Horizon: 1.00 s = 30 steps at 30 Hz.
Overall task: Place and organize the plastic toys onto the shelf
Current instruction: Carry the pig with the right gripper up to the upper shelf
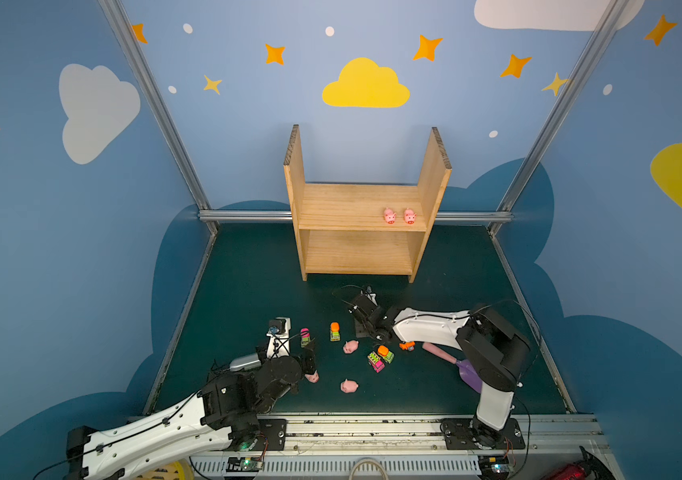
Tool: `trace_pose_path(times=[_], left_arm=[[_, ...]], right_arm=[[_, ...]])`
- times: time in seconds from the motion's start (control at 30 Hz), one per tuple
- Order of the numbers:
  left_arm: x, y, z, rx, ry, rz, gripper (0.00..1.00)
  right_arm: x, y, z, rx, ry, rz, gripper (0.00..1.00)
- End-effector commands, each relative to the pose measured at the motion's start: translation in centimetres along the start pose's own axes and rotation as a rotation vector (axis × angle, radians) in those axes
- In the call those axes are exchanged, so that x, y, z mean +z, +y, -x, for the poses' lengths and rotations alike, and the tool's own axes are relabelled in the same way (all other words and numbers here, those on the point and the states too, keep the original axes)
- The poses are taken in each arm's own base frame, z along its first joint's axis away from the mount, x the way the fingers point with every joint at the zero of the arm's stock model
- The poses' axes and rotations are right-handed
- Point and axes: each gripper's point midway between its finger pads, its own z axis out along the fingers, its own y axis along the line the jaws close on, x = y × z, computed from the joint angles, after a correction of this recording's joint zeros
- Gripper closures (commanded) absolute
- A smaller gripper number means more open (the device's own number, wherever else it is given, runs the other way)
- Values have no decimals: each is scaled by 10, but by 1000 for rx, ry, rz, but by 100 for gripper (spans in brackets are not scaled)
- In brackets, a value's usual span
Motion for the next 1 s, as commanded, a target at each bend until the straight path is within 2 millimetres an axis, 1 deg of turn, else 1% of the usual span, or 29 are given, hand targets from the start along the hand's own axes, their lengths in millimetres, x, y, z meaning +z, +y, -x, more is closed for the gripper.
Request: trace_pose_path(times=[0.0, 0.17, 0.27, 0.4, 0.5, 0.57, 0.7, 0.77, 0.87, 0.97], left_arm=[[-6, 0, 15, 19, -21, 13, 0], [-7, -7, 30, 55, -31, 25, 0], [-8, -14, 41, 74, -37, 22, 0], [-7, -21, 54, 99, -42, 25, 0], [-3, -26, 63, 113, -35, 29, 0], [1, -29, 69, 115, -31, 28, 0], [15, -35, 80, 92, 1, 4, 0], [23, -36, 86, 85, 14, 3, 0], [33, -38, 95, 89, 18, 8, 0], [43, -40, 99, 100, 25, 9, 0]], right_arm=[[-31, -4, 13, -38, -8, 5, 77], [-73, -6, 41, -71, -60, 21, 77], [-105, -5, 64, -94, -106, 34, 76], [-149, -5, 101, -125, -189, 45, 75], [-178, -2, 131, -144, -263, 64, 74], [-193, -1, 153, -156, -303, 76, 74], [-214, -4, 200, -151, -360, 97, 74], [-220, -6, 220, -140, -378, 113, 74], [-221, -8, 246, -153, -393, 112, 73], [-217, -9, 267, -172, -390, 106, 73]])
